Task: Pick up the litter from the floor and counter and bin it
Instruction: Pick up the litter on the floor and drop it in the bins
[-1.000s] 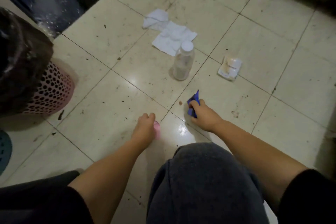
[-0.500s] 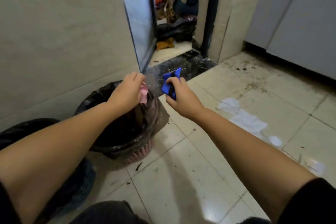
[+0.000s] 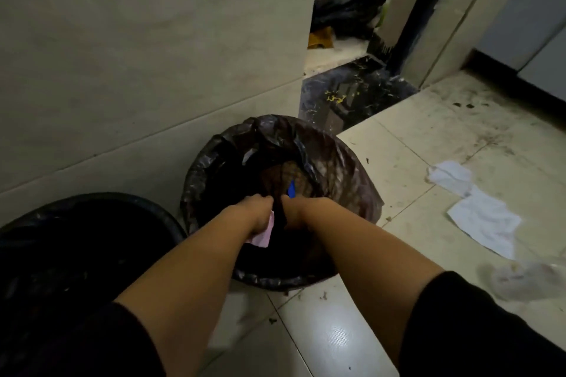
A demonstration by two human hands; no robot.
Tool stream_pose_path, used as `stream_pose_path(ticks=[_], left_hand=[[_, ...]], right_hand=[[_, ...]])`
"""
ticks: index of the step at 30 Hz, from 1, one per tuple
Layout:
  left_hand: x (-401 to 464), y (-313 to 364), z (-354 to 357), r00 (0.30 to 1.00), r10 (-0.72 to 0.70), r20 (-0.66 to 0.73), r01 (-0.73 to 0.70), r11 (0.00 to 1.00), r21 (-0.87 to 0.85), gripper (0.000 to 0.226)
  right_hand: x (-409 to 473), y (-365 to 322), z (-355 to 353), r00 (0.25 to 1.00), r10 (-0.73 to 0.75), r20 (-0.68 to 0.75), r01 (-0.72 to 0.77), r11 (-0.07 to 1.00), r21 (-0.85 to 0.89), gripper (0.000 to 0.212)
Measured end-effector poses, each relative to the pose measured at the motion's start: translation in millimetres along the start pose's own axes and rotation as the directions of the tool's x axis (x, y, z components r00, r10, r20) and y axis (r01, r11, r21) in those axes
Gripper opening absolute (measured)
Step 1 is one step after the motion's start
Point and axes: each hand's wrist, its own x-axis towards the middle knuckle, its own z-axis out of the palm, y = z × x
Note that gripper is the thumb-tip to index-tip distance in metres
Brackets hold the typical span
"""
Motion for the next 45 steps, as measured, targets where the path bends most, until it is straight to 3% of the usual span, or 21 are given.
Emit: stream_pose_path(ticks=[3, 6, 8, 11, 15, 19, 21, 26, 32, 35, 39, 45], left_hand=[[9, -4, 11, 0.992, -0.003, 0.129, 0.001, 1.000, 0.014, 0.047], [2, -14, -1, 0.976, 0.002, 0.216, 0.009, 0.999, -0.049, 0.054], [-3, -23, -23, 0.983, 0.048, 0.180, -0.039, 0.998, -0.056, 0.060], [-15, -20, -70, 0.995, 0.076, 0.065, -0.074, 0.997, -0.034, 0.048], [-33, 20, -128, 0.988, 0.044, -0.151, -0.046, 0.999, -0.006, 0.032], [-39, 109, -145, 0.910, 0.086, -0.406, -0.111, 0.993, -0.037, 0.024], [-39, 168, -139, 0.875, 0.149, -0.460, -0.174, 0.985, -0.012, 0.027], [-25, 335, -91, 0.853, 0.321, -0.411, -0.350, 0.937, 0.005, 0.031], [-12, 486, -11, 0.808, 0.551, -0.208, -0.545, 0.834, 0.088, 0.051], [-3, 518, 26, 0.829, 0.531, -0.174, -0.511, 0.846, 0.151, 0.059], [11, 528, 57, 0.885, 0.435, -0.166, -0.395, 0.891, 0.224, 0.051], [17, 534, 63, 0.869, 0.426, -0.253, -0.351, 0.890, 0.291, 0.041]], right_hand=[[12, -1, 5, 0.995, 0.037, 0.093, -0.037, 0.999, 0.002, 0.069], [-7, -7, -10, 0.989, -0.055, 0.138, 0.063, 0.996, -0.057, 0.083], [-24, -8, -30, 0.987, -0.132, 0.091, 0.131, 0.991, 0.016, 0.080], [-49, -2, -69, 0.978, -0.210, 0.000, 0.205, 0.955, 0.214, 0.060], [-95, 36, -117, 0.895, -0.244, -0.374, 0.356, 0.896, 0.268, 0.043], [-137, 118, -124, 0.762, -0.101, -0.640, 0.409, 0.841, 0.355, 0.030], [-155, 170, -111, 0.749, -0.018, -0.662, 0.361, 0.849, 0.385, 0.028], [-197, 333, -56, 0.786, 0.160, -0.597, 0.167, 0.875, 0.454, 0.027], [-228, 519, 59, 0.788, 0.432, -0.439, -0.134, 0.816, 0.562, 0.030], [-228, 575, 126, 0.766, 0.543, -0.344, -0.275, 0.761, 0.588, 0.040], [-210, 602, 198, 0.767, 0.601, -0.224, -0.360, 0.692, 0.626, 0.053], [-182, 615, 255, 0.792, 0.555, -0.256, -0.387, 0.780, 0.492, 0.046]])
